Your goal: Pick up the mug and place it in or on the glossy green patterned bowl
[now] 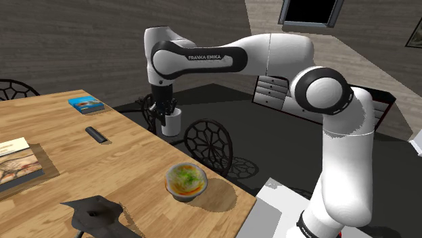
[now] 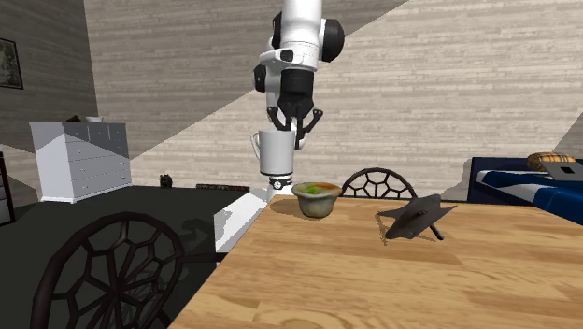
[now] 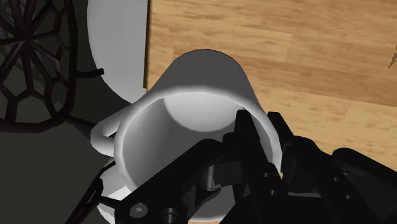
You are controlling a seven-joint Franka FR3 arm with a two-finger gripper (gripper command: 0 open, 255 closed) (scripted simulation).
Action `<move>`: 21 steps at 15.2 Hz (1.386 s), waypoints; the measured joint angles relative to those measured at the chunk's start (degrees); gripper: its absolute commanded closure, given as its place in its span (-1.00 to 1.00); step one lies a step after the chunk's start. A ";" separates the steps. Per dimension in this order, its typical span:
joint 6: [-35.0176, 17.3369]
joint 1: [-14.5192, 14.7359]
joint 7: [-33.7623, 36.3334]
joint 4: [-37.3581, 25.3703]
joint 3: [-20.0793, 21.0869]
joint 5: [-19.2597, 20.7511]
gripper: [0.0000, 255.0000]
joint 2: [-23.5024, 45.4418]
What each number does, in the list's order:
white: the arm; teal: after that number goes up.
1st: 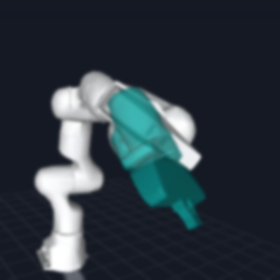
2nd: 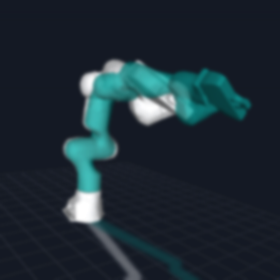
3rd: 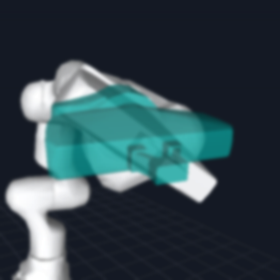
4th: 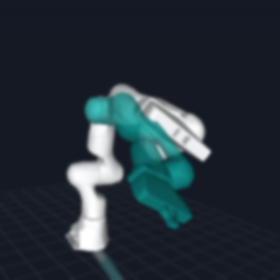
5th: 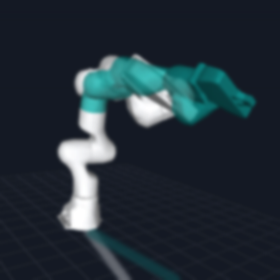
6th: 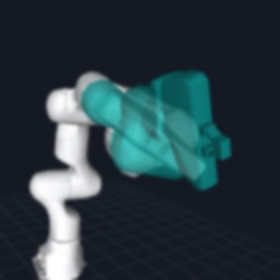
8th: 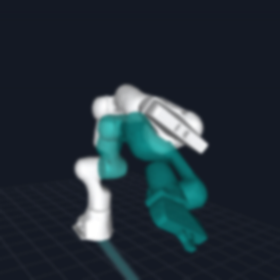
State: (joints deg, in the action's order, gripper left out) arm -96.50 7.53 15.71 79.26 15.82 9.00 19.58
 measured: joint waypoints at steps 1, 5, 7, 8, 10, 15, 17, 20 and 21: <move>-0.66 -0.07 0.41 3.05 0.30 -0.54 1.00 -2.40; -2.54 0.59 2.74 12.65 1.60 -2.49 1.00 -10.20; -3.31 0.78 3.42 17.12 2.07 -3.63 1.00 -14.06; -3.56 1.11 4.04 18.46 2.41 -3.98 1.00 -15.16; -3.43 1.88 5.44 22.03 3.26 -5.22 1.00 -18.91; -4.12 3.48 7.85 29.87 4.75 -7.94 1.00 -26.40; -5.32 3.69 8.27 31.63 4.97 -8.17 1.00 -26.96; -7.59 3.77 8.43 34.15 5.04 -8.26 1.00 -27.19; -8.53 3.76 8.40 35.15 5.02 -8.28 1.00 -27.26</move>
State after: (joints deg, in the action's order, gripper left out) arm -105.03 11.28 24.12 114.41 20.84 0.72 -7.68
